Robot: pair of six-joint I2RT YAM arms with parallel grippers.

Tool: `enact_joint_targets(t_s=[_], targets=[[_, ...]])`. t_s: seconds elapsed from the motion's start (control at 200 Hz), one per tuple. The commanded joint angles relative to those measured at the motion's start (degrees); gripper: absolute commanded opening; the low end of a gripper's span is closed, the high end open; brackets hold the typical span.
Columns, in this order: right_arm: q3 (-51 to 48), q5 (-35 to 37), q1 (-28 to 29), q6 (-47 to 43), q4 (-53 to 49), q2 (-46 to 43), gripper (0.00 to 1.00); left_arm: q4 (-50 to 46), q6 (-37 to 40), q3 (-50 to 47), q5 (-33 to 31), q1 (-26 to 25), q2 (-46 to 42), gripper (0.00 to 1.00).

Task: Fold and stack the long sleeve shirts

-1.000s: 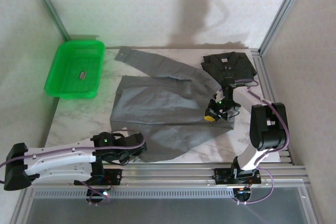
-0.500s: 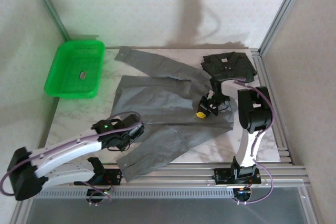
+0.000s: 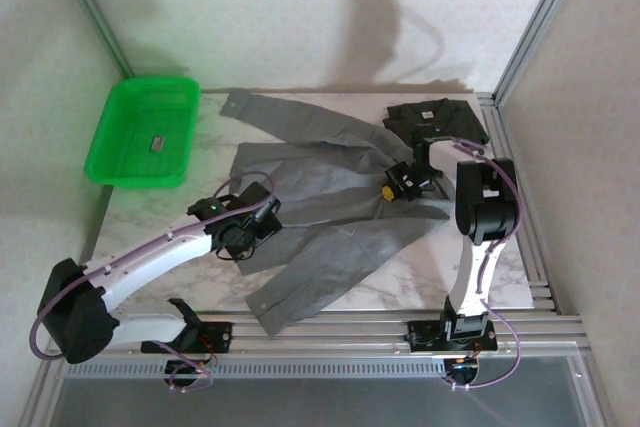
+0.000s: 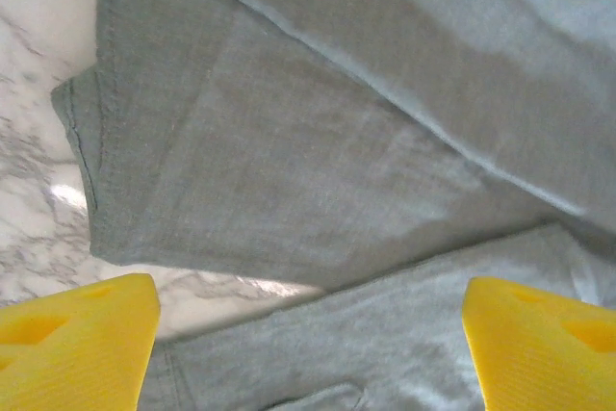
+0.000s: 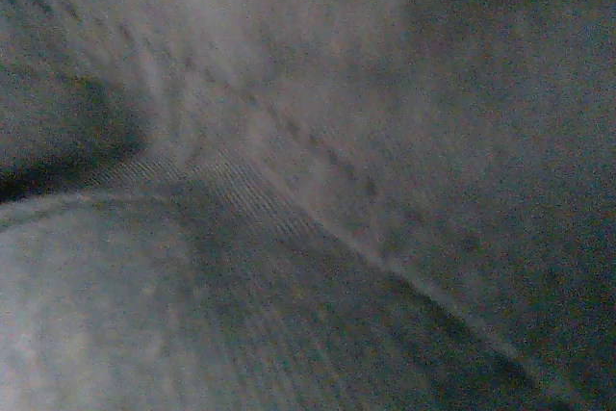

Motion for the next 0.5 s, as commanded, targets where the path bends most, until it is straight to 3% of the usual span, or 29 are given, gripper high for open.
enact_joint_targets(t_s=[0.0, 0.11, 0.24, 0.36, 0.495], targets=[[-1.37, 7.68, -0.64, 2.12, 3.49, 3.20, 0.06, -3.58, 0.13, -1.59, 5.87, -5.58, 2.15, 0.80], [-2.71, 6.01, -1.02, -1.12, 4.20, 0.62, 0.14, -2.53, -3.63, -5.22, 11.20, -12.52, 2.15, 0.80], [-2.32, 5.21, -1.17, -3.43, 3.27, 0.44, 0.15, -0.73, -7.68, -8.69, 14.53, -18.45, 1.85, 0.80], [-2.75, 4.14, -1.25, -3.57, 4.23, 0.65, 0.15, -0.13, -7.25, -10.43, 15.59, -19.53, 3.41, 0.77], [-2.82, 3.85, -1.21, -4.76, 4.43, 0.08, 0.15, -3.35, -8.18, -10.77, 10.72, -18.66, 4.04, 0.75]])
